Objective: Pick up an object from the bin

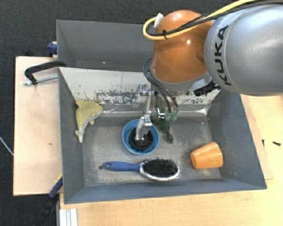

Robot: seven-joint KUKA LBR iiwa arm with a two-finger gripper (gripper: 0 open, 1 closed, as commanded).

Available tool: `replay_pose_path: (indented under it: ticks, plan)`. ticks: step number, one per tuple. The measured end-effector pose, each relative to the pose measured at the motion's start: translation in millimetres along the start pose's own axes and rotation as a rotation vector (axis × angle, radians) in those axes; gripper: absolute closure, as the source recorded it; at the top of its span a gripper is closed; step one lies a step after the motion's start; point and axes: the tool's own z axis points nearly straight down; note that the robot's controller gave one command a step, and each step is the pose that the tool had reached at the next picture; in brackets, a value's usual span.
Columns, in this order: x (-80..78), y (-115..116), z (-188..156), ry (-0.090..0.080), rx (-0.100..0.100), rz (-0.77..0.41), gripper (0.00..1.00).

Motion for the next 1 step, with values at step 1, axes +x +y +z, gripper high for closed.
replay_pose_path:
  ticks: [1]
  plan:
    - [-15.4, -42.1, 135.4, -0.009, 0.000, 0.007, 0.00]
